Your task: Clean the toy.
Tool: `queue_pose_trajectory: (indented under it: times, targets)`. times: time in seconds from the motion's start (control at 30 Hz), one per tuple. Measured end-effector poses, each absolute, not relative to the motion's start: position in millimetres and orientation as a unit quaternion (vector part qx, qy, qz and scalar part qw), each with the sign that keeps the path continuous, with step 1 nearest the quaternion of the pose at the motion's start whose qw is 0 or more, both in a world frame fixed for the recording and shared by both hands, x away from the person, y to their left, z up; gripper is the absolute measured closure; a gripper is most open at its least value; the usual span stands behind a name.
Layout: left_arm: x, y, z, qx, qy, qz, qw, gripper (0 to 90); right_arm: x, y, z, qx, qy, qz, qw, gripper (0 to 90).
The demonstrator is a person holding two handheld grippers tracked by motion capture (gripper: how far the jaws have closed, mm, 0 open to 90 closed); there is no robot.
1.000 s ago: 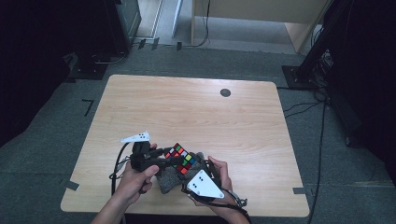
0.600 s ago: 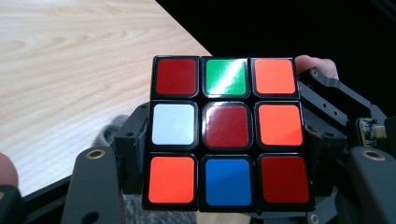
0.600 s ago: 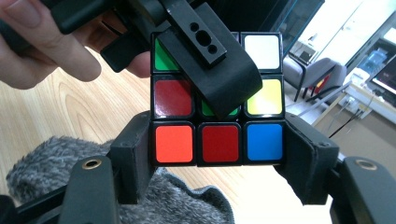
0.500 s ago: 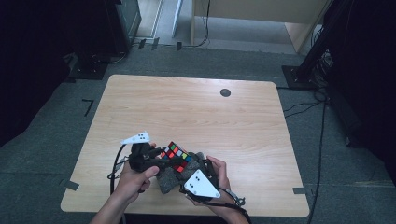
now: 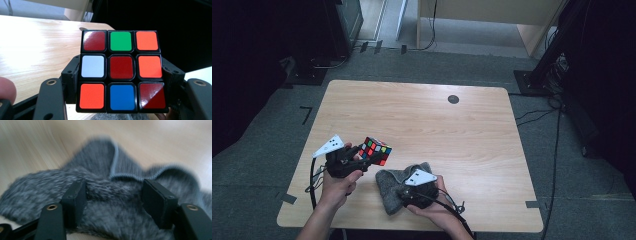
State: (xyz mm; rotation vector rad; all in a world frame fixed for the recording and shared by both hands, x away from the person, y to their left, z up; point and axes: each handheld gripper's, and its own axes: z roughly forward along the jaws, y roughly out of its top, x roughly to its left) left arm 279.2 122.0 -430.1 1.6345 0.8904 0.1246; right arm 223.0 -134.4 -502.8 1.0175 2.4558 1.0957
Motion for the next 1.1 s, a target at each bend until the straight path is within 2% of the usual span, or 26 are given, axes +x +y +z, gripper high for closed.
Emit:
queue_pose_trajectory:
  times: [0.1,0.33,0.43,0.5,0.53,0.63,0.7,0.9,1.1]
  targets:
    - [279,120,-433,0.713,0.379,0.068,0.586,34.2,229,-145,-508,0.365,0.84,0.373,0.147,41.6]
    - [275,116,-436,0.736,0.356,0.103,0.567,34.2,249,-200,-507,0.452,0.794,0.343,0.22,42.4]
    - [276,115,-439,0.739,0.356,0.108,0.561,34.3,249,-218,-497,0.486,0.764,0.366,0.216,39.2]
    - [277,114,-440,0.746,0.351,0.105,0.556,34.2,247,-226,-484,0.505,0.728,0.416,0.204,31.5]
    - [277,113,-441,0.746,0.352,0.108,0.554,34.2,247,-226,-484,0.505,0.728,0.416,0.204,31.5]
    - [278,113,-443,0.743,0.36,0.113,0.553,34.2,246,-214,-484,0.505,0.729,0.419,0.196,22.3]
    - [278,114,-444,0.742,0.36,0.11,0.555,34.2,247,-203,-490,0.502,0.742,0.403,0.187,21.5]
    - [277,116,-444,0.742,0.359,0.124,0.552,34.2,250,-184,-510,0.5,0.769,0.345,0.197,23.9]
    - [274,113,-443,0.75,0.34,0.134,0.552,34.3,249,-191,-515,0.498,0.77,0.347,0.197,37.0]
